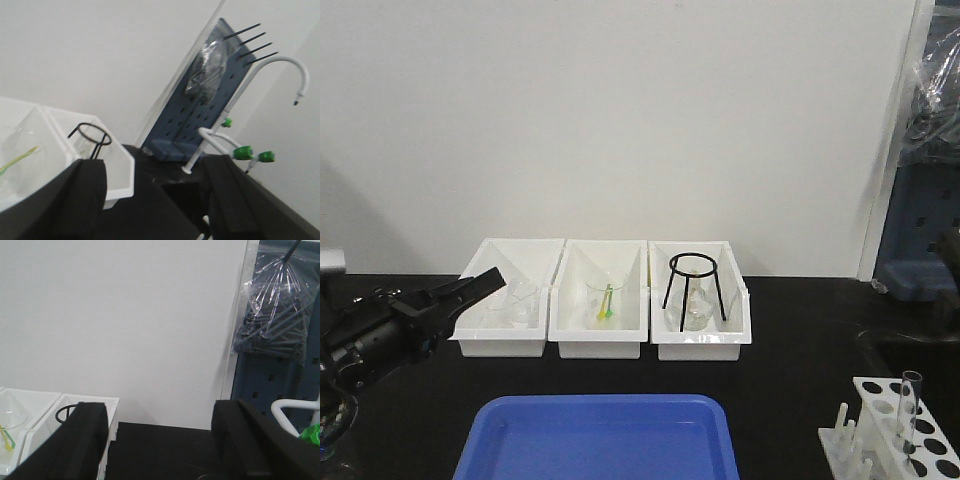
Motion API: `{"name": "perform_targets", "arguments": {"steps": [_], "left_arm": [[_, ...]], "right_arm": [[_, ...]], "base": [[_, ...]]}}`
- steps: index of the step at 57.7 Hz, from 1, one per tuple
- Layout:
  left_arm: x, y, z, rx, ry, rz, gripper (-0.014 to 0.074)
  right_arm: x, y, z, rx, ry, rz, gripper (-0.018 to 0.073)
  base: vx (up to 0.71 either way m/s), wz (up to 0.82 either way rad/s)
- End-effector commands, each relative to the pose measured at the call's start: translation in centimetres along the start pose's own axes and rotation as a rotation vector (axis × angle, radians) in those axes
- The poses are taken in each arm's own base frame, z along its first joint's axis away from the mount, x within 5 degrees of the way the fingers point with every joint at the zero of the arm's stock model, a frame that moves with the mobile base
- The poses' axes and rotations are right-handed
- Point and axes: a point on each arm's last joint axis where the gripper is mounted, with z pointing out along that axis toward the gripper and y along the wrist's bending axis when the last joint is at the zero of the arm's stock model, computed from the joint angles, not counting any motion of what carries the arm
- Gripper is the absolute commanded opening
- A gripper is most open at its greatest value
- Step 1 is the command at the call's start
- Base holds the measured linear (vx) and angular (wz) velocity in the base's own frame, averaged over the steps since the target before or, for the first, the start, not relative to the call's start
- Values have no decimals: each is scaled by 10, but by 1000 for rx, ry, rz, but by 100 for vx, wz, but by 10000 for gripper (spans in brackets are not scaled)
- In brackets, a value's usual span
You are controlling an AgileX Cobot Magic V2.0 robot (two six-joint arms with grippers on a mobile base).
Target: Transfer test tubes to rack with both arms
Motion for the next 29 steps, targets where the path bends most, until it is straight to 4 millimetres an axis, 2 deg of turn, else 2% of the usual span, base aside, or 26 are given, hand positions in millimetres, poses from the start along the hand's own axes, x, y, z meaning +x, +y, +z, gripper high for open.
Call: {"name": "perform_targets", "arguments": {"steps": [1, 9, 17, 29], "left_arm": [[-34, -37, -6, 183, -150, 73, 514], [-52, -67, -18, 220, -188, 200, 514], [-67, -99, -35, 179, -178, 343, 509], [-87, -136, -74, -95, -130, 524, 448]], "right_arm": [[-23, -3, -4, 17, -130, -20, 511], [-22, -3, -4, 17, -129, -20, 511], [-22, -3, -4, 17, -129, -20, 511], [-22, -3, -4, 17, -129, -20, 511]], "base": [[0, 0], [0, 0], [0, 0], [0, 0]]}}
